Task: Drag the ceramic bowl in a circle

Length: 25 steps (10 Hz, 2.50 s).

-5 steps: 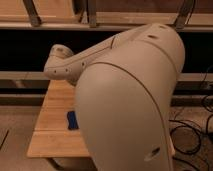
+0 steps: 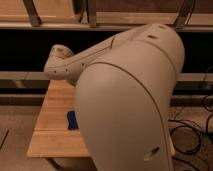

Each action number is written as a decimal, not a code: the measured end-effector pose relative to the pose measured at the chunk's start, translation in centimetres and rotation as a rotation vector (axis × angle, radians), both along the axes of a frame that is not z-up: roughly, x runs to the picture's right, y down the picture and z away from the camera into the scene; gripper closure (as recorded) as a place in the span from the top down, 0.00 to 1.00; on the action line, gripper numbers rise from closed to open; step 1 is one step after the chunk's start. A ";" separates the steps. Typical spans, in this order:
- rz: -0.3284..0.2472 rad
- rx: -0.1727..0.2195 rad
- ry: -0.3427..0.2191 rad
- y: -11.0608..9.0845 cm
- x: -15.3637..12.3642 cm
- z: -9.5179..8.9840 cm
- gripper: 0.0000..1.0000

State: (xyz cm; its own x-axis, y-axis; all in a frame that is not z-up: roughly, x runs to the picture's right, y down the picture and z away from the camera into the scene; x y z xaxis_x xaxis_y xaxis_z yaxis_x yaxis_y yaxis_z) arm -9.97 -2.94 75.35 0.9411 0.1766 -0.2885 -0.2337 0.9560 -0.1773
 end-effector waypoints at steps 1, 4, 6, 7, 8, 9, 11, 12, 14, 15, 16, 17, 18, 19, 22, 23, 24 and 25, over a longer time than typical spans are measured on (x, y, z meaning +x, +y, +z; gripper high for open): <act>0.000 0.000 0.000 0.0 0.0 0.0 0.80; 0.000 0.000 0.000 0.0 0.0 0.0 0.80; 0.000 0.000 0.000 0.0 0.0 0.0 0.80; 0.000 0.000 0.000 0.0 0.0 0.0 0.80; 0.000 0.000 0.000 0.0 0.0 0.0 0.80; 0.000 0.000 0.000 0.0 0.0 0.0 0.80; 0.000 0.000 0.000 0.0 0.0 0.0 0.80; 0.000 0.000 0.000 0.0 0.0 0.0 0.80; 0.000 0.000 -0.001 0.0 0.0 0.0 0.80; 0.000 0.000 -0.001 0.0 0.0 0.0 0.80; 0.000 0.000 -0.001 0.0 0.0 0.0 0.80; 0.000 0.000 -0.001 0.0 0.0 0.0 0.80; 0.000 0.000 -0.001 0.0 0.0 0.0 0.80; 0.000 0.000 -0.001 0.0 0.0 0.0 0.80; -0.010 -0.007 -0.020 0.0 -0.9 0.4 0.80; -0.014 -0.028 -0.045 0.4 -2.2 1.2 0.80; -0.004 -0.063 -0.068 1.0 -3.0 2.3 0.80; 0.015 -0.080 -0.071 1.2 -2.5 2.9 0.80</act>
State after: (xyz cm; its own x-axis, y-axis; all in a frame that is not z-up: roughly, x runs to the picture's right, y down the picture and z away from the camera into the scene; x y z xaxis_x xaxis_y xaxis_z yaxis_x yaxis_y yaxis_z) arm -12.44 -1.73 78.22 0.9570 0.1698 -0.2350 -0.2320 0.9346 -0.2695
